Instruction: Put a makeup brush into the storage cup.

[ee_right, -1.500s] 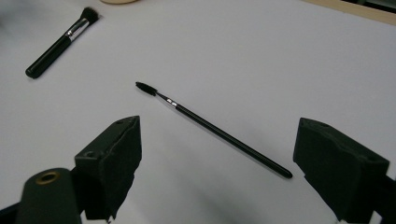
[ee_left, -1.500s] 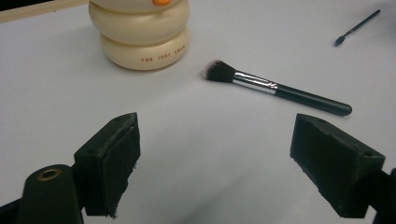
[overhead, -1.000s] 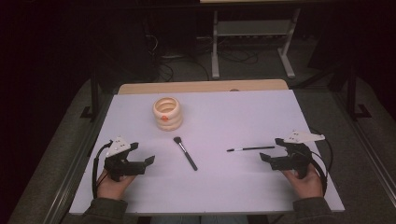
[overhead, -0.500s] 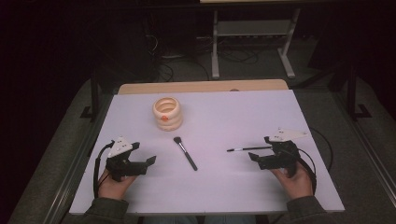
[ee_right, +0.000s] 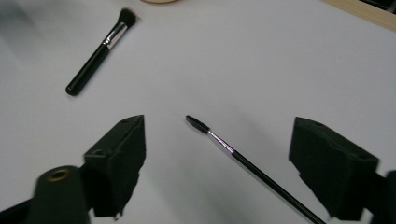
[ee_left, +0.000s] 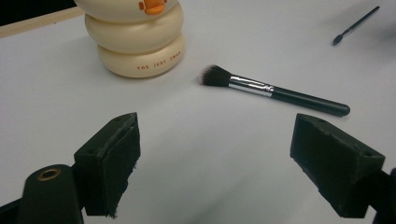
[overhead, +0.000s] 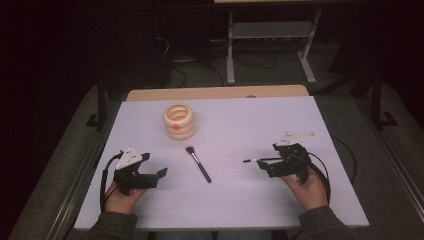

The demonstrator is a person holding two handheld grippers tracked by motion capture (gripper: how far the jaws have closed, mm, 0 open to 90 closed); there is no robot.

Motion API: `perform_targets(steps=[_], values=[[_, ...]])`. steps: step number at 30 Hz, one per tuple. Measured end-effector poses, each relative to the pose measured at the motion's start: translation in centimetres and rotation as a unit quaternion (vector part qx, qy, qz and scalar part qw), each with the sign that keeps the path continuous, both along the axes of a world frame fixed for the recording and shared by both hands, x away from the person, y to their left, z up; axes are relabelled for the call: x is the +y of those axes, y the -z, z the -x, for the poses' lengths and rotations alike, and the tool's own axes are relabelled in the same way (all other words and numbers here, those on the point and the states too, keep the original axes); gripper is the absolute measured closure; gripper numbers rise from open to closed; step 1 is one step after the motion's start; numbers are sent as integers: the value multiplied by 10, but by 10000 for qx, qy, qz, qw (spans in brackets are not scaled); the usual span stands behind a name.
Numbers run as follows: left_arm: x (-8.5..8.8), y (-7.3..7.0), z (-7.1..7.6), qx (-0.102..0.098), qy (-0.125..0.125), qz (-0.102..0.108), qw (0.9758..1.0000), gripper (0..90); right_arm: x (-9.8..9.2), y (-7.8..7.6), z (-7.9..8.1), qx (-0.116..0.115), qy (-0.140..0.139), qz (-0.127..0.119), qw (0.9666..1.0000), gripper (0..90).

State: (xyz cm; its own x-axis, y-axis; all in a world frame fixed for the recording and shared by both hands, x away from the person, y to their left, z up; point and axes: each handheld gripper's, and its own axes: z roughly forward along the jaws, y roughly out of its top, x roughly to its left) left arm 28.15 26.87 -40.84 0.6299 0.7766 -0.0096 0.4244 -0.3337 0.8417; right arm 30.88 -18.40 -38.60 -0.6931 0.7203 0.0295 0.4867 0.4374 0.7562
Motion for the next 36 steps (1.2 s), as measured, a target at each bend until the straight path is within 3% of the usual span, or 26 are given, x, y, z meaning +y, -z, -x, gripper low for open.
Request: perform_targets(steps=[10, 14, 23, 26, 32, 36], values=[[0, 0, 0, 9, 36, 12, 10000, 156, 29, -16, -9, 7, -238, 126, 9996, 183], [0, 0, 0, 10, 33, 2, 10000, 156, 41, -24, -15, 138, -208, 11, 9997, 182], [1, -1, 0, 11, 69, -86, 9999, 156, 72, -34, -24, -79, -314, 206, 9993, 181], [1, -1, -1, 3, 66, -63, 10000, 157, 79, -35, -27, -43, -329, 223, 9992, 180], [1, 0, -1, -20, 53, -11, 10000, 157, 104, -36, -37, 251, -386, 251, 9986, 199], [3, -2, 0, 9, 72, -89, 9999, 157, 117, -36, -40, 238, -471, 309, 9981, 219]])
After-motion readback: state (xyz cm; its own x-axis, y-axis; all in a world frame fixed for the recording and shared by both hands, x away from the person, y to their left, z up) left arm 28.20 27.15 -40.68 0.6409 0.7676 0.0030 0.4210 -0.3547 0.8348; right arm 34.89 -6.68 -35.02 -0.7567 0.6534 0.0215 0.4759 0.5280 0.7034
